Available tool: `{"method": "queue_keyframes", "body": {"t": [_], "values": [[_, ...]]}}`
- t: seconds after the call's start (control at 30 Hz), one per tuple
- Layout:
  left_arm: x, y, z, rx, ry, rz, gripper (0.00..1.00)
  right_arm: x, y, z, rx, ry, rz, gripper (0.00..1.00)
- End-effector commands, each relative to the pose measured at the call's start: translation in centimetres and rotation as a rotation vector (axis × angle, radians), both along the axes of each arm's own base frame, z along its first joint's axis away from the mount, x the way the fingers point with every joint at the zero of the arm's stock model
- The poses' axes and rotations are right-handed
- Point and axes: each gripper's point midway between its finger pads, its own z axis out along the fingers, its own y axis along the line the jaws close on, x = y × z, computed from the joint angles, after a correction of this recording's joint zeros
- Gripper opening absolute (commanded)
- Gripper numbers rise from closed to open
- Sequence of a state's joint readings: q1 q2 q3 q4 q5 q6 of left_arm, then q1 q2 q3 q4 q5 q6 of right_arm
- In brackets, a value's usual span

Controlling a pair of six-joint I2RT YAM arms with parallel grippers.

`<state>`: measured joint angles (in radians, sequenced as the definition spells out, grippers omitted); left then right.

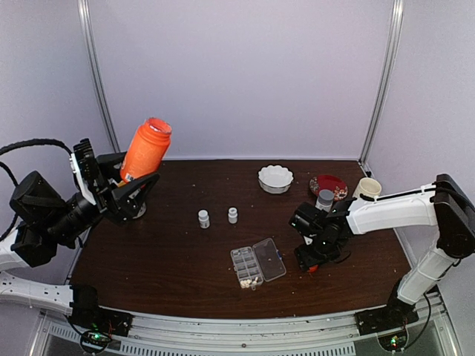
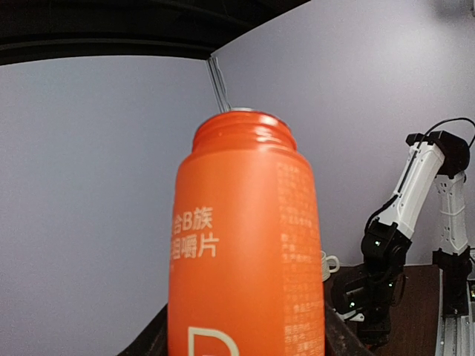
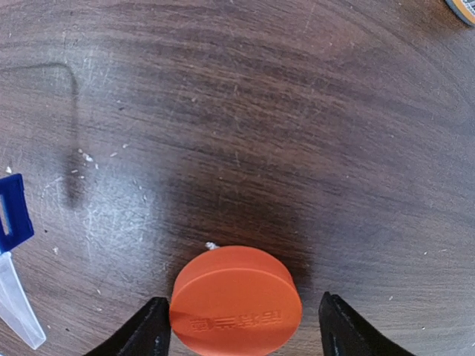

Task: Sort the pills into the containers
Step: Pick up the lid of the pill bottle from the center of the board.

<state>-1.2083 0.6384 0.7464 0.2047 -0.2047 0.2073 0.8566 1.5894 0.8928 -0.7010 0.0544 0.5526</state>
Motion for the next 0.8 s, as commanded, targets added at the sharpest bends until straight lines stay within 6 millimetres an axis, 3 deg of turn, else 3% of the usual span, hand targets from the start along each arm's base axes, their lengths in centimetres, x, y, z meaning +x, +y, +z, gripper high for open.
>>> {"method": "queue_keyframes", "body": {"t": [0.0, 0.23, 0.57, 0.77], "values": [[-0.2, -0.08, 0.34, -0.011, -0.004, -0.011, 0.0, 0.82, -0.21, 0.52, -0.019, -0.032, -0.017, 0.64], [0.04, -0.62, -0.14, 0.007, 0.013, -0.011, 0.0, 1.15, 0.15, 0.51, -0.025, -0.029, -0.009, 0.6], [0.06, -0.57, -0.37, 0.009, 0.02, -0.01, 0.0, 1.25, 0.64, 0.11, -0.014, -0.021, -0.003, 0.66], [0.11, -0.66, -0.41, 0.012, 0.02, -0.01, 0.0, 1.36, 0.78, 0.51, -0.006, -0.03, 0.0, 0.55]]}}
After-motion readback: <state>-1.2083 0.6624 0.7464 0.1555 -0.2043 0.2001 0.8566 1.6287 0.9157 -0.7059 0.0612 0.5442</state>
